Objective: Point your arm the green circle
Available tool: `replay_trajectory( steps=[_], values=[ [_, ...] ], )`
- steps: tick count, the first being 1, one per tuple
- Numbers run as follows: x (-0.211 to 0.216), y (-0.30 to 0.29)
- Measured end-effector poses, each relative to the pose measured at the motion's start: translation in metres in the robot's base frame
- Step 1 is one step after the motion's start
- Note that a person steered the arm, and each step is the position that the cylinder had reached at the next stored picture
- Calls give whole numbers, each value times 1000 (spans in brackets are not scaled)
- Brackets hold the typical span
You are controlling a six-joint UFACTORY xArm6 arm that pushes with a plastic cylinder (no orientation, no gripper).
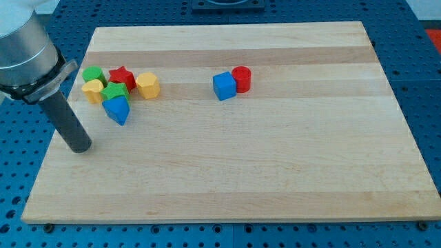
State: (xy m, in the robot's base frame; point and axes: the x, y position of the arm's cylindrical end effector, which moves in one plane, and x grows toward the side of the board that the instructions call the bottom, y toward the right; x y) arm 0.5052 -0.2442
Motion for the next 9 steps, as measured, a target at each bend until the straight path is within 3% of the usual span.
replay_trajectory(
  steps=[3, 6, 9],
  values=[
    [-39, -7],
    [-50, -12],
    [-77, -60]
  ],
)
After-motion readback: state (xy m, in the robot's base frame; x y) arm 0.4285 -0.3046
